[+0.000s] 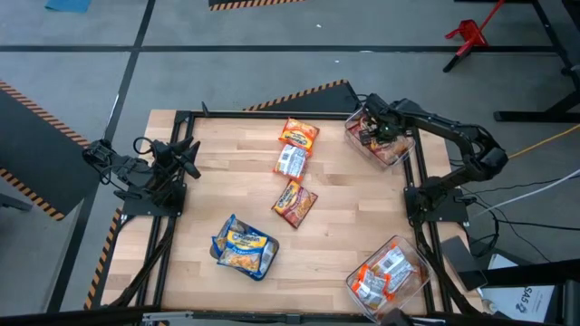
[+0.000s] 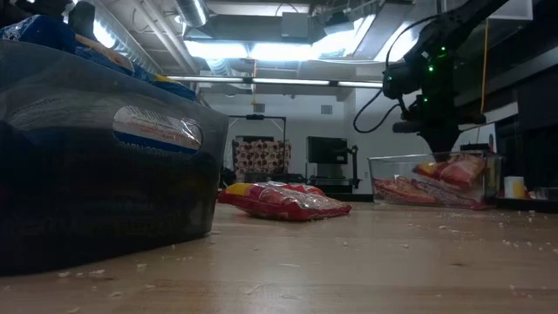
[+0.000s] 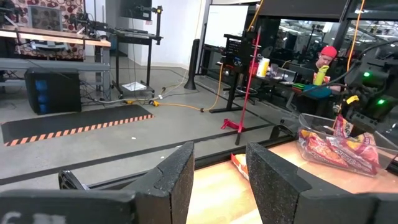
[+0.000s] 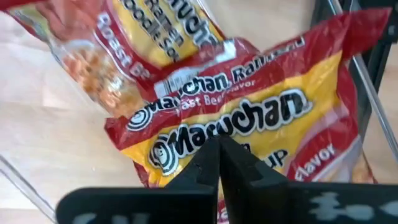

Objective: Sort Maruchan noodles
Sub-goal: Put the red noodle pack into the top transparent bin

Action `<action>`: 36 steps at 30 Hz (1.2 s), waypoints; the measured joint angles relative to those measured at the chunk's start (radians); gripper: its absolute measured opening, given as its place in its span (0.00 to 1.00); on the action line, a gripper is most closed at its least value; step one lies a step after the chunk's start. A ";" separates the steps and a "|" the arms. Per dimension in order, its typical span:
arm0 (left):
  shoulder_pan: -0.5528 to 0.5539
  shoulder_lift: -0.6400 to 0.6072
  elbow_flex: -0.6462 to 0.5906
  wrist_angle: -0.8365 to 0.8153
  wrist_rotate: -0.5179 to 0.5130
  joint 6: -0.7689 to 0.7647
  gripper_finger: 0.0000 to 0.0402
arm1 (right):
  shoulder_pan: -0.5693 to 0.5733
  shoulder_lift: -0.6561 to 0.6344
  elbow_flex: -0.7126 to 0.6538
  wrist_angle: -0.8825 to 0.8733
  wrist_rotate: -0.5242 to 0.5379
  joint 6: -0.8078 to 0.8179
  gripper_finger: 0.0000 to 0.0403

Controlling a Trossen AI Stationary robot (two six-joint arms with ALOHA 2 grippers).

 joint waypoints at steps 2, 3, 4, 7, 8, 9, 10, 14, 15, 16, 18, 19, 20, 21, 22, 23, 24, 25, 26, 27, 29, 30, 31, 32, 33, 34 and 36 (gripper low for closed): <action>0.000 0.000 0.000 0.000 0.000 0.000 0.35 | 0.000 0.007 0.000 0.004 0.001 0.000 0.00; 0.000 0.000 0.000 0.000 0.000 0.000 0.35 | 0.000 0.013 0.000 -0.001 0.005 0.001 0.00; 0.000 0.000 0.000 0.000 0.000 0.000 0.35 | 0.000 0.020 0.000 -0.004 0.012 0.000 0.00; 0.000 0.000 0.000 0.000 0.000 -0.001 0.35 | 0.000 0.044 0.000 0.001 0.016 -0.003 0.00; 0.000 0.000 0.000 0.000 0.000 -0.001 0.35 | 0.000 0.047 0.000 0.008 0.016 -0.011 0.00; 0.000 0.000 0.000 0.000 0.000 -0.001 0.35 | 0.000 0.048 0.001 0.017 0.009 -0.023 0.00; 0.000 0.000 0.000 0.000 0.000 -0.001 0.35 | 0.000 0.048 0.005 0.021 -0.002 -0.027 0.00; 0.000 0.000 0.000 0.000 0.000 0.000 0.35 | 0.002 0.046 0.082 -0.018 -0.026 -0.050 0.00; 0.000 0.000 0.000 0.000 0.000 0.000 0.35 | 0.002 0.044 0.109 -0.037 -0.026 -0.051 0.00; 0.000 0.000 0.000 0.000 0.000 0.000 0.35 | 0.002 0.043 0.143 -0.055 -0.026 -0.051 0.00; 0.000 0.000 0.000 0.000 0.000 -0.001 0.35 | 0.002 0.043 0.214 -0.085 -0.033 -0.051 0.00; 0.000 0.000 0.000 0.000 0.000 -0.001 0.35 | 0.002 0.042 0.248 -0.092 -0.053 -0.051 0.00; 0.000 0.000 0.000 0.000 0.000 -0.001 0.35 | 0.003 0.042 0.279 -0.087 -0.090 -0.051 0.00; 0.000 0.000 0.000 0.000 0.000 -0.001 0.35 | 0.012 0.042 0.308 -0.070 -0.141 -0.052 0.00; 0.000 0.000 0.000 0.000 0.000 -0.001 0.35 | 0.024 0.042 0.331 -0.042 -0.195 -0.062 0.00; 0.000 0.000 0.000 0.000 0.000 -0.001 0.35 | 0.043 0.042 0.348 -0.005 -0.253 -0.087 0.00; 0.000 0.000 0.000 0.000 0.000 -0.001 0.35 | 0.071 0.042 0.364 0.030 -0.313 -0.116 0.00; 0.000 0.000 0.000 0.000 0.000 -0.001 0.35 | 0.106 0.042 0.372 0.062 -0.369 -0.142 0.00; 0.000 0.000 0.000 0.000 0.000 -0.001 0.35 | 0.147 0.041 0.375 0.091 -0.411 -0.158 0.01; 0.000 0.000 0.000 0.000 0.000 -0.001 0.35 | 0.196 0.041 0.375 0.115 -0.436 -0.166 0.02; 0.000 0.000 0.000 0.000 0.000 -0.001 0.35 | 0.296 0.045 0.375 0.140 -0.443 -0.186 0.07; 0.000 0.000 0.000 0.000 0.000 -0.001 0.35 | 0.352 0.049 0.375 0.147 -0.422 -0.195 0.10; 0.000 0.000 0.000 0.000 0.000 -0.001 0.35 | 0.404 0.056 0.375 0.150 -0.387 -0.206 0.15; 0.000 0.000 0.000 0.000 0.000 -0.001 0.35 | 0.453 0.066 0.374 0.148 -0.343 -0.218 0.20; 0.000 0.000 0.000 0.000 0.000 -0.001 0.35 | 0.503 0.077 0.374 0.148 -0.301 -0.234 0.26; 0.000 0.000 0.000 0.000 0.000 -0.001 0.35 | 0.549 0.090 0.374 0.152 -0.259 -0.238 0.32; 0.000 0.000 0.000 0.000 0.000 -0.001 0.35 | 0.624 0.123 0.374 0.159 -0.179 -0.238 0.46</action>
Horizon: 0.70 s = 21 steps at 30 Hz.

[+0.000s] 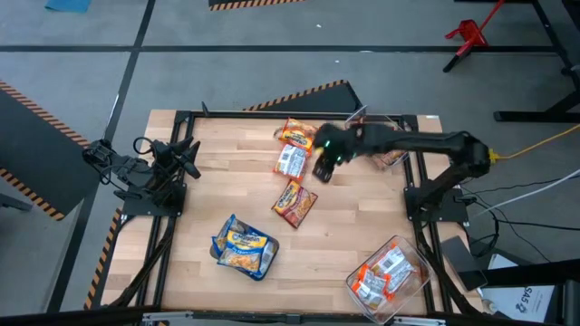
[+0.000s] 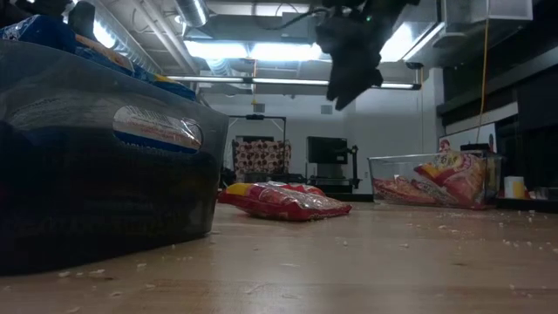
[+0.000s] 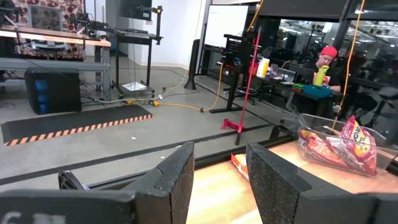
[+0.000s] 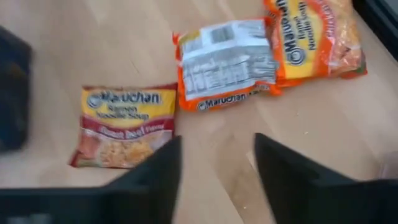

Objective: Sort Maruchan noodles
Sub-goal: Put the red noodle pack into the top transparent bin

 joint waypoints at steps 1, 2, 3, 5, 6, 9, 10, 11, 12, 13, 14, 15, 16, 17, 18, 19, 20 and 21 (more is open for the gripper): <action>0.000 0.000 0.000 0.000 0.000 0.000 0.35 | 0.031 0.020 0.000 0.001 0.033 0.001 0.53; 0.000 0.000 0.000 0.000 0.000 0.000 0.35 | 0.056 0.043 0.000 0.000 0.055 0.002 0.60; 0.000 0.000 0.000 0.000 0.000 0.000 0.35 | 0.077 0.068 0.000 0.000 0.061 0.003 0.66; 0.000 0.000 0.000 0.000 0.005 -0.001 0.35 | 0.108 0.122 0.000 -0.005 0.056 0.003 0.78; 0.000 0.000 0.000 0.000 0.005 -0.001 0.35 | 0.118 0.151 0.000 -0.009 0.044 0.009 0.83; 0.000 0.000 0.000 0.000 0.006 -0.002 0.35 | 0.125 0.236 -0.001 -0.027 -0.047 0.033 0.92; 0.000 0.000 0.000 0.000 0.006 -0.004 0.35 | 0.124 0.264 -0.001 -0.022 -0.080 0.036 0.94; 0.000 0.000 0.000 0.000 0.008 -0.009 0.35 | 0.124 0.291 -0.002 -0.020 -0.107 0.031 0.96; 0.000 0.000 0.000 0.000 0.007 -0.016 0.35 | 0.124 0.317 -0.002 -0.008 -0.115 0.020 0.97; 0.000 0.000 0.000 0.000 0.008 -0.018 0.35 | 0.124 0.338 -0.002 0.020 -0.115 0.007 0.97; 0.000 0.000 0.000 -0.001 0.008 -0.018 0.35 | 0.124 0.357 -0.002 0.037 -0.101 -0.006 0.97; 0.000 0.000 0.001 0.000 0.008 -0.018 0.35 | 0.124 0.378 -0.001 0.055 -0.073 -0.022 0.97; 0.000 0.000 0.001 0.000 0.008 -0.018 0.35 | 0.124 0.396 -0.001 0.081 -0.050 -0.034 0.97; 0.000 0.000 0.001 -0.002 0.009 -0.018 0.35 | 0.124 0.412 -0.001 0.091 -0.041 -0.051 0.96; 0.000 0.000 0.001 0.000 0.008 -0.020 0.35 | 0.124 0.427 -0.001 0.104 -0.039 -0.067 0.96; 0.000 0.000 0.001 0.000 0.008 -0.020 0.35 | 0.124 0.436 -0.001 0.128 -0.047 -0.075 0.95; 0.000 0.000 0.001 -0.002 0.009 -0.020 0.35 | 0.124 0.445 -0.001 0.138 -0.060 -0.077 0.95; 0.000 0.000 0.001 0.000 0.008 -0.021 0.35 | 0.124 0.456 0.001 0.139 -0.065 -0.081 0.95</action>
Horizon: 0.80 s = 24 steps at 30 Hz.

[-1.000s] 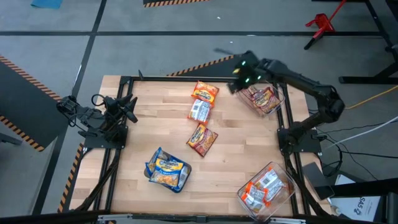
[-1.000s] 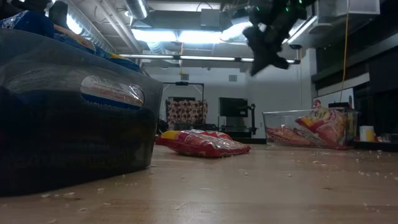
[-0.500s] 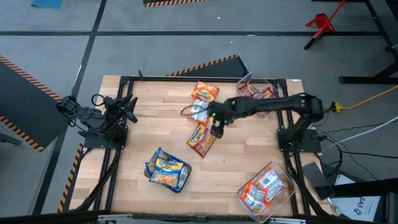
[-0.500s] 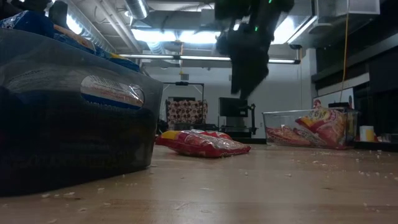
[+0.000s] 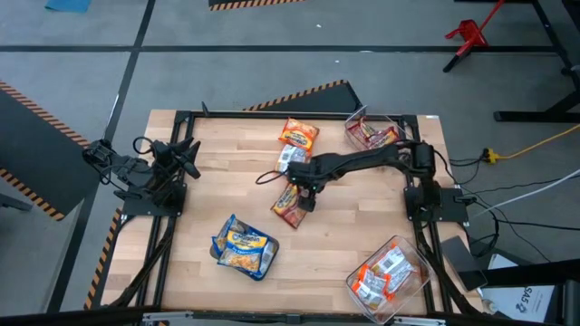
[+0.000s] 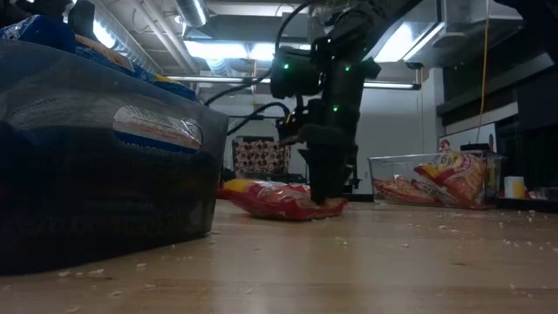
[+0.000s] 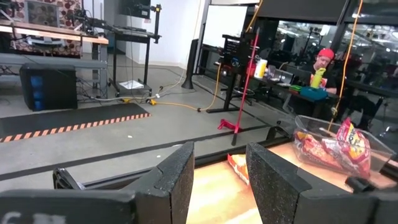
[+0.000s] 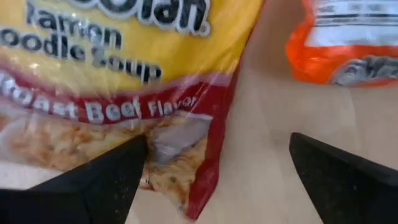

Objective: Sort Maruchan noodles
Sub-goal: Put the red noodle pack into the top transparent bin

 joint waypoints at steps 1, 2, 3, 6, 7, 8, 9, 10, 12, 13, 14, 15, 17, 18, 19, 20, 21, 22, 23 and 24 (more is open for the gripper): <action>0.000 0.000 0.000 0.000 0.000 0.000 0.35 | 0.000 0.008 0.001 0.003 -0.003 -0.005 0.94; 0.000 0.000 0.000 -0.003 0.001 0.000 0.35 | 0.000 0.014 0.001 -0.002 -0.008 -0.012 0.94; 0.000 0.000 0.000 0.000 0.000 0.000 0.35 | 0.000 0.020 0.004 -0.005 -0.007 -0.017 0.93; 0.000 0.000 0.000 -0.001 0.000 0.000 0.35 | 0.000 0.021 0.003 -0.010 0.009 -0.017 0.86; 0.000 0.000 0.000 -0.001 0.000 0.000 0.35 | 0.000 0.022 0.003 -0.011 0.013 -0.017 0.82; 0.000 0.000 0.000 -0.001 0.001 0.001 0.35 | 0.000 0.021 0.003 -0.013 0.016 -0.014 0.76; 0.000 0.000 0.000 -0.001 0.000 0.001 0.35 | 0.000 0.019 0.003 -0.014 0.016 -0.010 0.70; 0.000 0.000 0.000 -0.001 0.000 0.001 0.35 | 0.000 0.019 0.003 -0.017 0.015 -0.003 0.63; 0.000 0.000 0.000 -0.003 0.000 0.002 0.35 | -0.001 0.019 0.002 -0.021 0.007 0.005 0.48; 0.000 0.000 0.000 -0.003 0.000 0.002 0.35 | -0.001 0.019 0.002 -0.021 0.000 0.005 0.40; 0.000 0.000 0.000 -0.006 0.000 0.002 0.35 | -0.001 0.019 0.002 -0.020 -0.007 0.006 0.31; 0.000 0.000 0.000 -0.007 0.000 0.002 0.35 | -0.002 0.019 0.001 -0.019 -0.014 0.008 0.23; 0.000 0.000 0.000 -0.007 0.000 0.002 0.35 | -0.002 0.019 0.001 -0.020 -0.022 0.019 0.08; 0.000 0.000 0.000 -0.007 0.000 0.002 0.35 | -0.002 0.019 0.001 -0.020 -0.028 0.027 0.05; 0.000 0.000 0.000 -0.007 0.000 0.002 0.35 | -0.002 0.016 0.001 -0.022 -0.038 0.034 0.04; 0.000 0.000 0.000 -0.007 0.000 0.002 0.35 | -0.002 0.013 0.001 -0.020 -0.049 0.042 0.05; 0.000 0.000 0.000 -0.007 0.000 0.002 0.35 | -0.002 0.013 0.001 -0.021 -0.053 0.053 0.07; 0.000 0.000 0.000 -0.007 0.000 0.002 0.35 | -0.002 0.012 0.004 -0.025 -0.057 0.059 0.07; 0.000 0.000 0.000 -0.007 0.000 0.002 0.35 | -0.002 0.008 0.007 -0.035 -0.066 0.061 0.07; 0.000 0.000 0.000 -0.007 0.000 0.002 0.35 | -0.001 0.006 0.014 -0.055 -0.081 0.061 0.06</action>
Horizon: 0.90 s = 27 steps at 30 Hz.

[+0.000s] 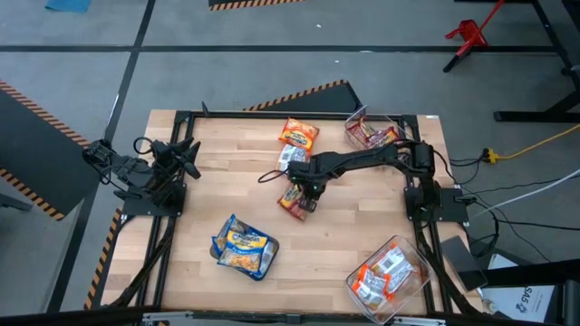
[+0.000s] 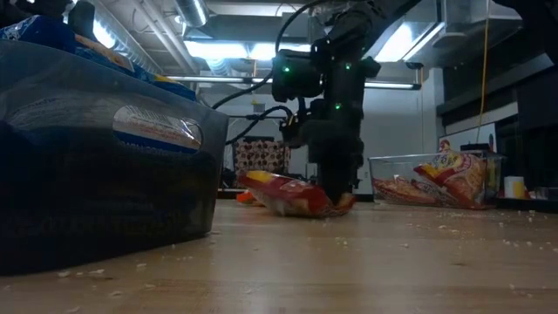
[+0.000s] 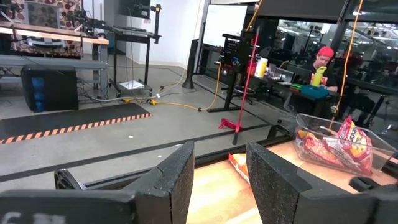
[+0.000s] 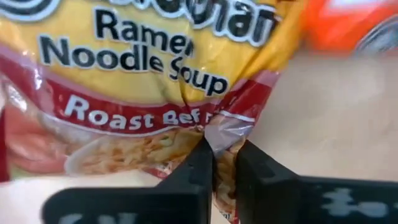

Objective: Sort Maruchan noodles
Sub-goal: Put the red noodle pack into the top transparent bin

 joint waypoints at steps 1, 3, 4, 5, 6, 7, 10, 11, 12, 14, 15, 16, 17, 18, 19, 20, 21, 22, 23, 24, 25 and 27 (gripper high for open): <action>0.000 0.000 0.000 0.000 0.000 0.000 0.35 | 0.002 -0.002 0.007 -0.014 -0.009 -0.001 0.04; 0.000 0.000 0.000 0.000 0.000 0.000 0.35 | 0.004 -0.013 0.031 -0.028 -0.030 -0.001 0.02; 0.000 0.000 0.000 0.000 0.000 0.000 0.35 | 0.004 -0.021 0.046 -0.038 -0.035 -0.001 0.02; 0.000 0.000 0.000 0.000 0.000 0.000 0.35 | 0.004 -0.030 0.059 -0.051 -0.034 -0.001 0.03; 0.000 0.000 0.000 0.000 0.000 0.000 0.35 | 0.003 -0.036 0.069 -0.069 -0.031 -0.002 0.03; 0.000 0.000 0.000 0.000 0.000 0.000 0.35 | 0.002 -0.039 0.078 -0.084 -0.027 -0.004 0.02; 0.000 0.000 0.000 0.000 0.000 0.000 0.35 | 0.000 -0.057 0.095 -0.100 -0.022 -0.006 0.01; 0.000 0.000 0.000 -0.001 0.001 0.000 0.35 | -0.005 -0.068 0.101 -0.105 -0.022 -0.006 0.01; 0.000 0.000 0.000 -0.001 0.002 0.000 0.35 | -0.009 -0.074 0.107 -0.116 -0.022 -0.006 0.01; 0.000 0.000 0.000 -0.001 0.003 0.000 0.35 | -0.020 -0.078 0.119 -0.136 -0.022 0.000 0.01; 0.000 0.000 0.000 -0.001 0.003 0.000 0.35 | -0.026 -0.081 0.121 -0.154 -0.023 0.001 0.01; 0.000 0.000 0.000 0.000 0.003 0.000 0.35 | -0.033 -0.085 0.126 -0.159 -0.023 0.003 0.01; 0.000 0.000 0.000 -0.001 0.003 0.000 0.35 | -0.042 -0.092 0.133 -0.154 -0.023 0.008 0.01; 0.000 0.000 -0.001 -0.002 0.003 0.000 0.35 | -0.052 -0.104 0.136 -0.153 -0.024 0.019 0.01; 0.000 0.000 -0.001 -0.001 0.003 0.000 0.35 | -0.061 -0.116 0.137 -0.156 -0.026 0.029 0.01; 0.000 0.000 -0.001 -0.003 0.004 0.000 0.35 | -0.071 -0.130 0.137 -0.156 -0.038 0.040 0.01; 0.000 0.000 -0.001 -0.004 0.004 0.000 0.35 | -0.081 -0.141 0.137 -0.156 -0.044 0.053 0.00; 0.000 0.000 -0.001 -0.003 0.003 0.000 0.35 | -0.090 -0.155 0.137 -0.155 -0.045 0.065 0.00; 0.000 0.000 -0.001 -0.004 0.004 0.000 0.35 | -0.101 -0.172 0.137 -0.160 -0.048 0.078 0.00; 0.000 0.000 -0.001 -0.005 0.004 0.000 0.35 | -0.111 -0.192 0.137 -0.166 -0.050 0.087 0.00; 0.000 0.000 -0.001 -0.004 0.003 0.000 0.35 | -0.123 -0.215 0.137 -0.167 -0.050 0.097 0.00; 0.000 0.000 -0.001 -0.005 0.004 0.000 0.35 | -0.149 -0.256 0.137 -0.185 -0.049 0.107 0.00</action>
